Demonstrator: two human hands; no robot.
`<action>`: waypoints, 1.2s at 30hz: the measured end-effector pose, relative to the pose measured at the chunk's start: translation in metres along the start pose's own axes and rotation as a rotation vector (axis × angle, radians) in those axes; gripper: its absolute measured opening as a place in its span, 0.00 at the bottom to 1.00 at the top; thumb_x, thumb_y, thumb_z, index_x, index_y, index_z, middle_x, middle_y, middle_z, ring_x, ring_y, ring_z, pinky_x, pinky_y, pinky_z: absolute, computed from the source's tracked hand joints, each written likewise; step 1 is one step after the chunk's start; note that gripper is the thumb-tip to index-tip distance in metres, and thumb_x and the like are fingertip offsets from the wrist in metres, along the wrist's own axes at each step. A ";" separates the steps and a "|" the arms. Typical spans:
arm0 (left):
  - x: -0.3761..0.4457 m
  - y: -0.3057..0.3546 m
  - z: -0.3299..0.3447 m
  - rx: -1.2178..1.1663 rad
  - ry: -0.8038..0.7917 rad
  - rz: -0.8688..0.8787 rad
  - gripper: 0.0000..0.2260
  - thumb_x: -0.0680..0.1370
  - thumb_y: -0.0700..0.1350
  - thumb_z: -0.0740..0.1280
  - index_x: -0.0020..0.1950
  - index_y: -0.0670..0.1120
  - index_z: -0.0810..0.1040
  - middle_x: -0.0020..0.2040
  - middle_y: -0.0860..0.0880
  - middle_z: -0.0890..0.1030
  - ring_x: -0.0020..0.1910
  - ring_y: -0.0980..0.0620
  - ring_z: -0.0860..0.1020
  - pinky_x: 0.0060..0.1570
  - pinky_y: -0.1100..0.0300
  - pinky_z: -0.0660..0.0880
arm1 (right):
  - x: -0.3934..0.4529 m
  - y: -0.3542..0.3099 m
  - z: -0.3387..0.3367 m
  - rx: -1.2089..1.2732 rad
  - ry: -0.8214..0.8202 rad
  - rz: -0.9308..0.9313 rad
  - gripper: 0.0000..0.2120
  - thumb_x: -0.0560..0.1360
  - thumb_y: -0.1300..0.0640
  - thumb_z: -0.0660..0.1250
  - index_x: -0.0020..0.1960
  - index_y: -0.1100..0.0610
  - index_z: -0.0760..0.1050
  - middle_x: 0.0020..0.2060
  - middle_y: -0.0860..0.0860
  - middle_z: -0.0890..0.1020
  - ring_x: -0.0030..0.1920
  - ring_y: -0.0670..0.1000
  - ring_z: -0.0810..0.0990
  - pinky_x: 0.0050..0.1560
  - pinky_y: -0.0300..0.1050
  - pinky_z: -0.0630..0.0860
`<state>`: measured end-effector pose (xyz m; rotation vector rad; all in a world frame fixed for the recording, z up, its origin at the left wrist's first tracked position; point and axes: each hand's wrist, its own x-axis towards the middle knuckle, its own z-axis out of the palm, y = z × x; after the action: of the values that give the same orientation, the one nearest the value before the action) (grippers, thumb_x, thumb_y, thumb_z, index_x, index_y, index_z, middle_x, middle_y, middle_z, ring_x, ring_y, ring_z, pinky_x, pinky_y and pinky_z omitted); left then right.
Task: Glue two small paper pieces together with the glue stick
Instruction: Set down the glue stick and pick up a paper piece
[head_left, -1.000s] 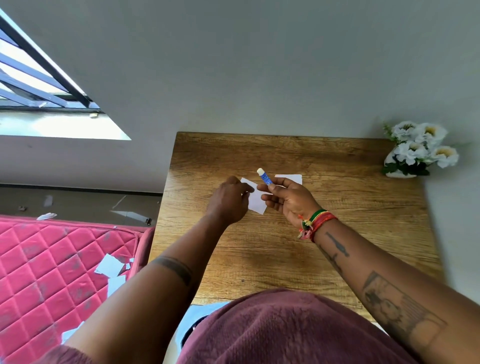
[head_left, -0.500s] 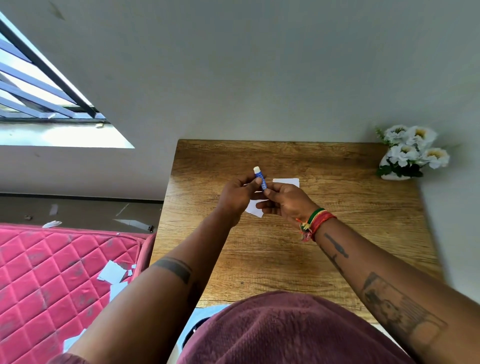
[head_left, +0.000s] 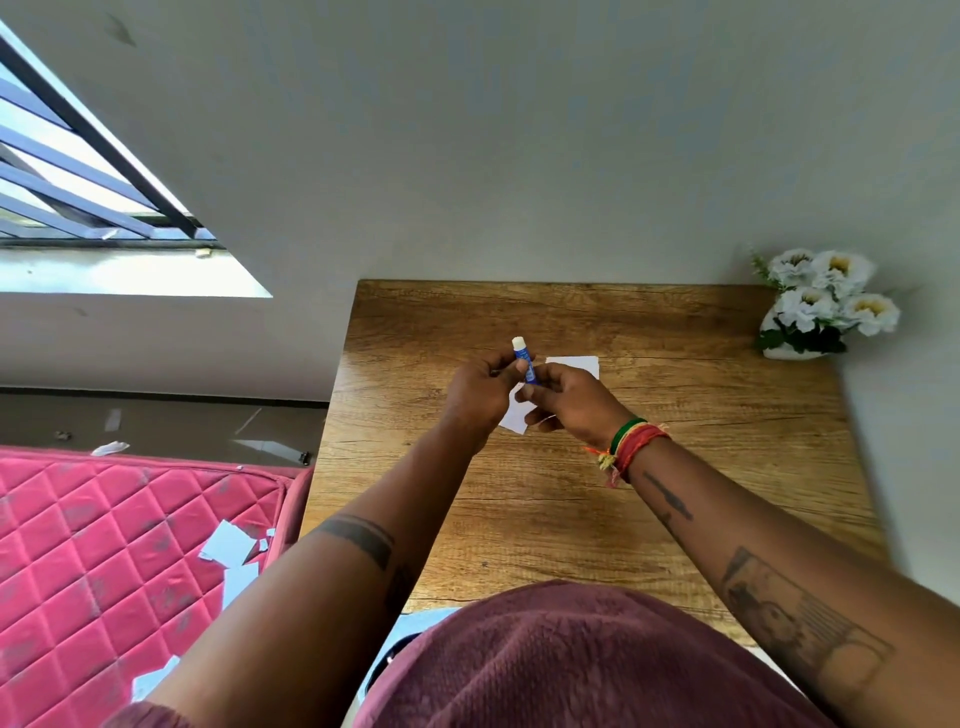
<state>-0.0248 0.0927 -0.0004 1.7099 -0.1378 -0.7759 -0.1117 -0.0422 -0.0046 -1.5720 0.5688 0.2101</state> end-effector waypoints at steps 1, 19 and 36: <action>0.000 0.000 -0.001 0.013 0.000 0.004 0.10 0.83 0.45 0.68 0.62 0.51 0.85 0.50 0.58 0.87 0.49 0.68 0.82 0.47 0.68 0.73 | 0.000 0.001 -0.001 -0.001 0.000 -0.012 0.11 0.81 0.57 0.67 0.64 0.55 0.78 0.52 0.53 0.85 0.40 0.49 0.85 0.38 0.41 0.79; 0.002 -0.002 0.000 0.067 -0.004 0.046 0.09 0.83 0.45 0.68 0.56 0.56 0.86 0.50 0.61 0.87 0.52 0.64 0.83 0.53 0.61 0.77 | 0.003 0.000 0.003 -0.109 0.159 0.009 0.09 0.75 0.58 0.75 0.51 0.58 0.77 0.40 0.53 0.83 0.34 0.49 0.82 0.35 0.41 0.77; -0.004 -0.014 -0.028 0.059 0.037 0.038 0.10 0.82 0.43 0.69 0.62 0.50 0.85 0.56 0.54 0.86 0.57 0.59 0.82 0.54 0.63 0.75 | 0.015 0.000 0.032 -0.215 0.041 -0.041 0.09 0.79 0.55 0.70 0.58 0.54 0.80 0.52 0.50 0.84 0.36 0.46 0.85 0.39 0.41 0.78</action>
<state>-0.0167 0.1214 -0.0087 1.7711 -0.1686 -0.7181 -0.0926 -0.0142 -0.0148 -1.7981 0.5592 0.2139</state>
